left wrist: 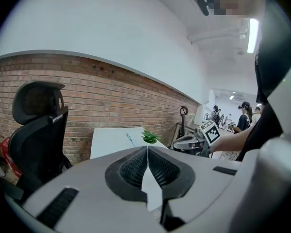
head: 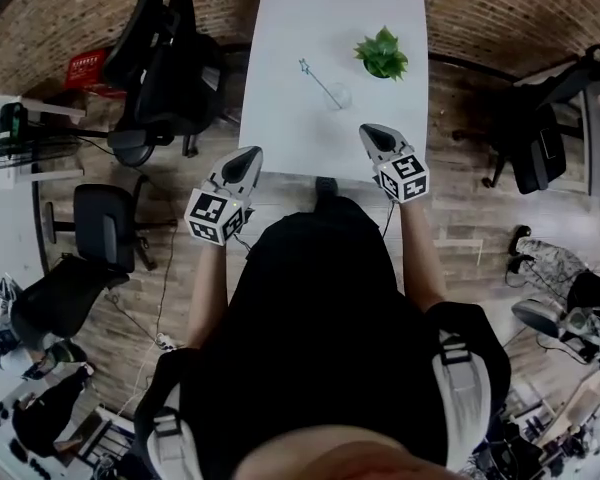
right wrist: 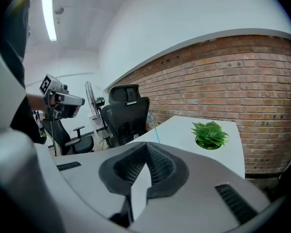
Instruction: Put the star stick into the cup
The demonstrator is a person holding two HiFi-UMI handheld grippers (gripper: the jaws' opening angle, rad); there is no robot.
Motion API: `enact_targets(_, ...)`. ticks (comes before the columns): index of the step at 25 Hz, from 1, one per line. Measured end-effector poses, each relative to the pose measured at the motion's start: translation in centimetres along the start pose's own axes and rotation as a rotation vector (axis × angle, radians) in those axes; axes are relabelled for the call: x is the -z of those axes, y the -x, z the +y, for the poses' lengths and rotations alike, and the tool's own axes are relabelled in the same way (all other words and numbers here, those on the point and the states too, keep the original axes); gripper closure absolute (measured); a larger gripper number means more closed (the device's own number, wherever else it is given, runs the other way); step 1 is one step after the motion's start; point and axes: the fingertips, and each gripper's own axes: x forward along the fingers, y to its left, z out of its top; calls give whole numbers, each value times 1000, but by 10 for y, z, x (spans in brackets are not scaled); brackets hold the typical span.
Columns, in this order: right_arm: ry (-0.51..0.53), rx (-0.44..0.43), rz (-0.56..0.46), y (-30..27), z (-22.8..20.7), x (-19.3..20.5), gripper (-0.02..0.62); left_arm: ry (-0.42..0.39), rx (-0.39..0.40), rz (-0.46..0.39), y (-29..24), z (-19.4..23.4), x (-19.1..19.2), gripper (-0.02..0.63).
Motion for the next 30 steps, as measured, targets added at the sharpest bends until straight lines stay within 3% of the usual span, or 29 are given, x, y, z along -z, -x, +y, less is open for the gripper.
enact_targets(14, 62, 28, 37, 39, 64, 25, 598, 19, 49, -25, 45, -24, 24, 584)
enact_targets(30, 85, 37, 50, 85, 156, 83, 598, 34, 76, -12, 109, -67, 90, 584)
